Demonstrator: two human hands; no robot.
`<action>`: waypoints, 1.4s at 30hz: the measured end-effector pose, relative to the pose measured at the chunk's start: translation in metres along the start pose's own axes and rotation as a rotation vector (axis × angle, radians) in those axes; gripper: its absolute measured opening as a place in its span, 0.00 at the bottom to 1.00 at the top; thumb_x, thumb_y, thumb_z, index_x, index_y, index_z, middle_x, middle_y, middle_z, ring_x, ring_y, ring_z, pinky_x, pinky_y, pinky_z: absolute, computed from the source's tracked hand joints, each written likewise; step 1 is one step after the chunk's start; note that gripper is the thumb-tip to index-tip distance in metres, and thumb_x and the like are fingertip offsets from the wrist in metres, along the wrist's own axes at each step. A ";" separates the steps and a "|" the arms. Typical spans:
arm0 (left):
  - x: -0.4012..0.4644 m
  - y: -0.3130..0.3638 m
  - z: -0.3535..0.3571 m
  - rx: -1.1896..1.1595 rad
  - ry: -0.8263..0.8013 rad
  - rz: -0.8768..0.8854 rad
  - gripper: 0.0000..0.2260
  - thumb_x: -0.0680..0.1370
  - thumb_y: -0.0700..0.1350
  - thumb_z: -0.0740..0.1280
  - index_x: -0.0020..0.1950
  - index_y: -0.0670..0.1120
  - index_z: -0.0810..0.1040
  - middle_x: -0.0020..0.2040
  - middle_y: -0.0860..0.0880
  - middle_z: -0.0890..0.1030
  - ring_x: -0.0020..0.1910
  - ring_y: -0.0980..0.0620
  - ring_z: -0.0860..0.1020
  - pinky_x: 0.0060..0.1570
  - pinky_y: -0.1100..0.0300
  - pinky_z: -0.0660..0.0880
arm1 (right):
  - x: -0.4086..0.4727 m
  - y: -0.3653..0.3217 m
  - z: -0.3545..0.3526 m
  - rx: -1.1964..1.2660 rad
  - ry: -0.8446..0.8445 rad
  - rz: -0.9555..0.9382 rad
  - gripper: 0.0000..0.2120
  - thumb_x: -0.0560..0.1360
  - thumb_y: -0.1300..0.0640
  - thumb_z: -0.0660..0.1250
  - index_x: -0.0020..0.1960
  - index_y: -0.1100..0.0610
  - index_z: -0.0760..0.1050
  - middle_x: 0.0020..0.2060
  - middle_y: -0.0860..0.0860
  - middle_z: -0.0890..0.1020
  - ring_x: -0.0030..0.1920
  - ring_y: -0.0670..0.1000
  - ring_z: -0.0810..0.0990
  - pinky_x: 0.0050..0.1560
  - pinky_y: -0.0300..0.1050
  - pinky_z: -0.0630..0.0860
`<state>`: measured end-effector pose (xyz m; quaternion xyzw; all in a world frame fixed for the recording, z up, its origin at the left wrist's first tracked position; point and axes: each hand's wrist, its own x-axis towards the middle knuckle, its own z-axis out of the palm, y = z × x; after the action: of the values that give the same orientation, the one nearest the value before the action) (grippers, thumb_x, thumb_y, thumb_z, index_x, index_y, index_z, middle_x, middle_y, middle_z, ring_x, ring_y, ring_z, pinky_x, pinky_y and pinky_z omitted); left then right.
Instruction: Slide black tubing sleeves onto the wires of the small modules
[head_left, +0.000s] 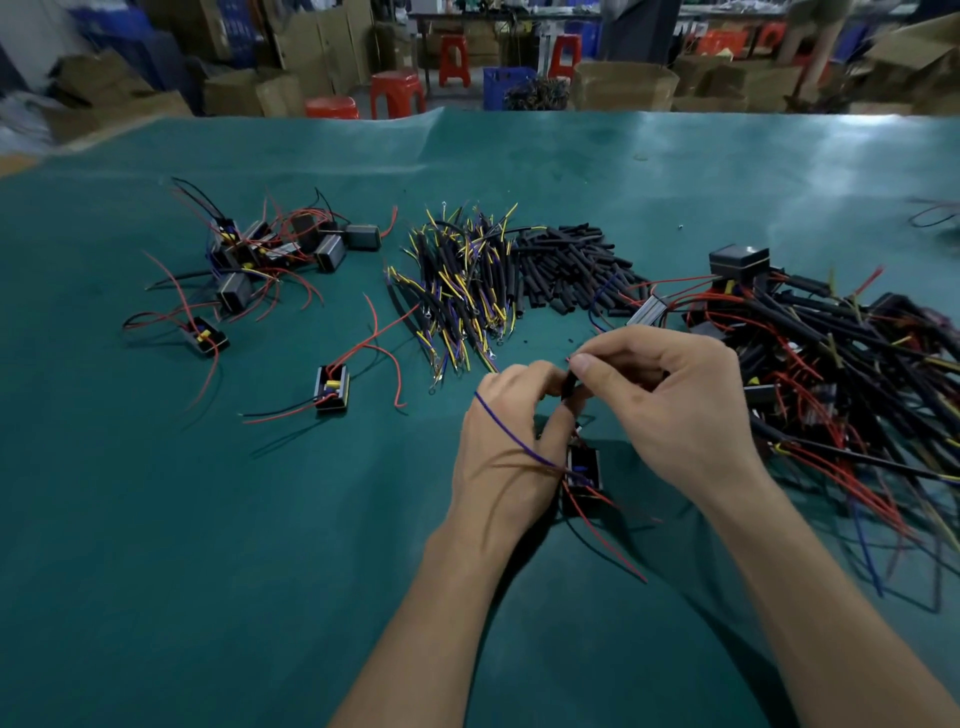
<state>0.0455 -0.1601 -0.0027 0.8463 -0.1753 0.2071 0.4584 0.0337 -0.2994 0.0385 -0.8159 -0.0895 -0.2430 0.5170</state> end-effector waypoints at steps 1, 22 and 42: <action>0.000 0.000 0.000 -0.001 -0.006 -0.013 0.03 0.76 0.42 0.72 0.47 0.46 0.79 0.44 0.51 0.81 0.47 0.46 0.76 0.47 0.52 0.72 | 0.000 0.000 0.000 -0.012 0.005 -0.013 0.05 0.75 0.63 0.76 0.43 0.54 0.85 0.35 0.46 0.86 0.37 0.48 0.86 0.44 0.55 0.84; 0.004 0.002 0.004 -0.416 -0.131 -0.326 0.11 0.80 0.33 0.66 0.42 0.46 0.69 0.38 0.45 0.84 0.38 0.54 0.82 0.43 0.56 0.77 | 0.007 0.021 -0.016 0.027 -0.083 0.296 0.03 0.72 0.57 0.76 0.44 0.51 0.85 0.36 0.44 0.85 0.37 0.43 0.80 0.41 0.37 0.74; 0.002 -0.001 0.000 -0.565 -0.178 -0.301 0.04 0.75 0.42 0.70 0.45 0.51 0.80 0.37 0.53 0.84 0.39 0.54 0.84 0.43 0.59 0.81 | 0.002 0.015 -0.012 0.005 0.070 0.161 0.04 0.73 0.57 0.78 0.41 0.50 0.85 0.33 0.46 0.86 0.36 0.47 0.85 0.42 0.42 0.80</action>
<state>0.0475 -0.1595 -0.0021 0.7169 -0.1383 0.0054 0.6833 0.0383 -0.3170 0.0315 -0.8101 -0.0062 -0.2288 0.5398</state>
